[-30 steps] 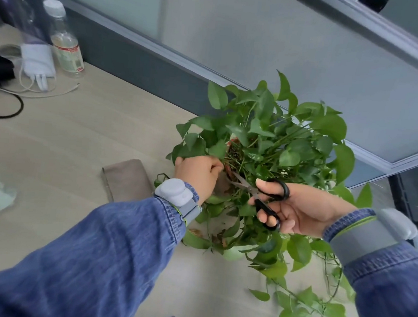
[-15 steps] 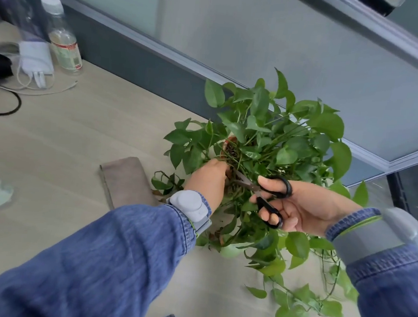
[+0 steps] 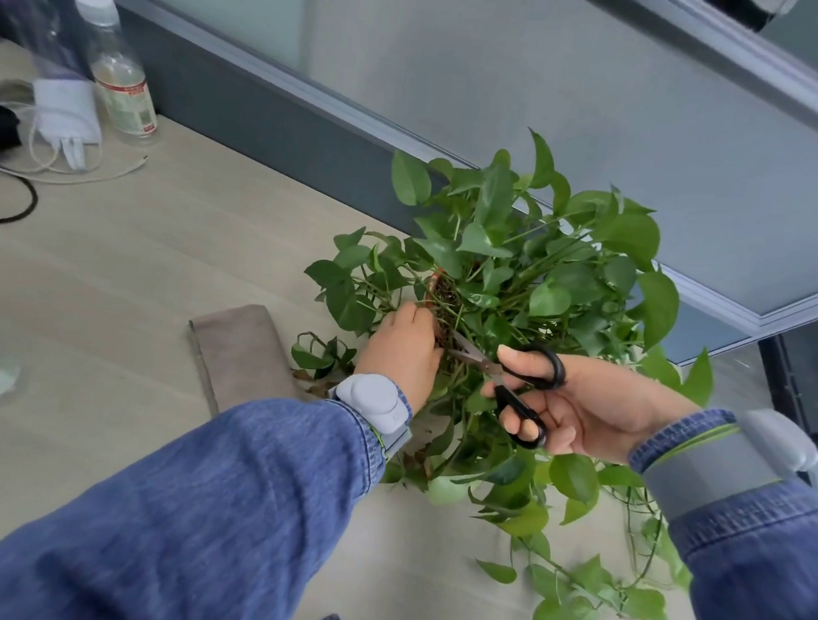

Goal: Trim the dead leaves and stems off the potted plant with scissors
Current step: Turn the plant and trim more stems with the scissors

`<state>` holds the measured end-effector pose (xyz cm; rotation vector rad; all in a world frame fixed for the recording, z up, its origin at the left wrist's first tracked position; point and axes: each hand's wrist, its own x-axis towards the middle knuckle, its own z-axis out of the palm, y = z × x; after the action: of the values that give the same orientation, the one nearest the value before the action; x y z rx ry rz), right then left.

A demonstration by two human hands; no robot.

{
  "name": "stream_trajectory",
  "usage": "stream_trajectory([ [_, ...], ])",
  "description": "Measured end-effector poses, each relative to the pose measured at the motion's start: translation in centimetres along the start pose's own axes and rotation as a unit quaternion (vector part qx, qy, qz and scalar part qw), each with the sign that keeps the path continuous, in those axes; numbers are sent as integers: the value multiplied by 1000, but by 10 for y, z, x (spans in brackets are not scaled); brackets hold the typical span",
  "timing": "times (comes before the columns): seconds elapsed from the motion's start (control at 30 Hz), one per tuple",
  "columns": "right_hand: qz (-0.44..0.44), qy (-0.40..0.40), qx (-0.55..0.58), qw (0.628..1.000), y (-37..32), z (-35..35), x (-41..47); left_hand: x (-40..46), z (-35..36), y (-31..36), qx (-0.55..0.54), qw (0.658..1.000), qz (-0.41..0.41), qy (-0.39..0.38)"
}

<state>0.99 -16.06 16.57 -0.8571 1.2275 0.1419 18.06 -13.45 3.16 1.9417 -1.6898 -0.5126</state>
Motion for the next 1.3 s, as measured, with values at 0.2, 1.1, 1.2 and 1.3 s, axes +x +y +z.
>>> stream_trajectory([
  [0.2, -3, -6, -3, 1000, 1, -1, 1, 6, 2, 6, 44, 999, -12, 13],
  [1.1, -34, 8, -42, 999, -9, 4, 4, 9, -76, -33, 73, 988, 15, -137],
  [1.2, -35, 16, -39, 998, -7, 6, 1, 7, -78, -18, 42, 990, 33, -133],
  [1.3, -31, 24, -37, 999, -7, 9, 0, 8, -70, -11, 26, 984, 37, -169],
])
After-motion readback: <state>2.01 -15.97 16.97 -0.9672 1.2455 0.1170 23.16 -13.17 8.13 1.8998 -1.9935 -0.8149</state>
